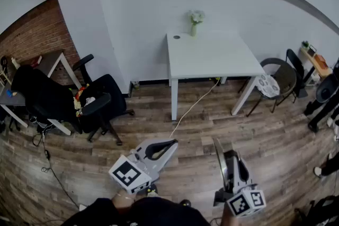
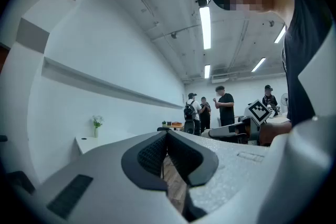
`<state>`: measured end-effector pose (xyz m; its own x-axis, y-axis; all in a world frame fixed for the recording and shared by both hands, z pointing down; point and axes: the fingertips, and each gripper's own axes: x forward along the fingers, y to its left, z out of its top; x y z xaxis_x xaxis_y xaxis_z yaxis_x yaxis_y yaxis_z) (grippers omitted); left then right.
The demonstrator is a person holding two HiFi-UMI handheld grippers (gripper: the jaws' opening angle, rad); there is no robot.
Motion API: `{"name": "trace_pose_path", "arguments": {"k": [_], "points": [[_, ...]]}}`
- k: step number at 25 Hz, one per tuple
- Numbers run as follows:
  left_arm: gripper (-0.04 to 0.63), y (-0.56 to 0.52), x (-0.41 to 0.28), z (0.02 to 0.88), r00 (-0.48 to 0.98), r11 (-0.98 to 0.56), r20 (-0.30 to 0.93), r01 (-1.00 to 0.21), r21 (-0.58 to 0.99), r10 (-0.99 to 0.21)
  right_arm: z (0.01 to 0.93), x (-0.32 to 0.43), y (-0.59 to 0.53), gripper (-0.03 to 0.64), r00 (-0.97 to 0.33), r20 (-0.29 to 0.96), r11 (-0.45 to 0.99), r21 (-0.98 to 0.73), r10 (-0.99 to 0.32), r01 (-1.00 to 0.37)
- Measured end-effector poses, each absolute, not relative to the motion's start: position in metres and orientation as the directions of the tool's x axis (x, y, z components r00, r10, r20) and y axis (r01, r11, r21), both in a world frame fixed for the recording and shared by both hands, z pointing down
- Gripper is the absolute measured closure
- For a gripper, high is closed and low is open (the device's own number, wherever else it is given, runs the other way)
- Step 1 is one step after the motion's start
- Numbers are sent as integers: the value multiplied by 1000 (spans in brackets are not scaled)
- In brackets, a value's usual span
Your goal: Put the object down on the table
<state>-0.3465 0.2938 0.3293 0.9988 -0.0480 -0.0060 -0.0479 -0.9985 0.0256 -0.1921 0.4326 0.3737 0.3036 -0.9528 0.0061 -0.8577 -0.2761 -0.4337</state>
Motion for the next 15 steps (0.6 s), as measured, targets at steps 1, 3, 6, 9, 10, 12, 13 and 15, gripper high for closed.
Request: {"name": "trace_pose_path", "arguments": {"k": [1, 3, 6, 9, 10, 12, 13, 15], "points": [[595, 294, -347, 329, 999, -998, -5, -49, 27, -50, 374, -192, 433, 586, 302, 8, -275, -435, -953, -857], [595, 295, -347, 329, 999, -998, -3, -53, 29, -53, 375, -192, 434, 586, 299, 10, -273, -438, -954, -857], [595, 301, -344, 330, 998, -998, -1, -56, 27, -56, 376, -189, 439, 586, 297, 6, -269, -440, -955, -857], [595, 307, -340, 330, 998, -998, 4, -58, 16, -58, 377, -185, 445, 586, 292, 4, -264, -441, -956, -858], [595, 309, -339, 330, 998, -998, 6, -60, 14, -60, 377, -183, 446, 586, 290, 4, -261, -442, -957, -858], [595, 314, -336, 330, 998, -998, 10, -65, 14, -65, 376, -181, 450, 586, 282, 1, -254, -442, -959, -860], [595, 318, -335, 331, 998, -998, 13, -68, 17, -68, 376, -180, 453, 586, 277, -2, -247, -444, -961, -861], [595, 326, -331, 331, 997, -997, 18, -73, 20, -73, 375, -175, 460, 586, 271, -3, -241, -445, -963, -862]]}}
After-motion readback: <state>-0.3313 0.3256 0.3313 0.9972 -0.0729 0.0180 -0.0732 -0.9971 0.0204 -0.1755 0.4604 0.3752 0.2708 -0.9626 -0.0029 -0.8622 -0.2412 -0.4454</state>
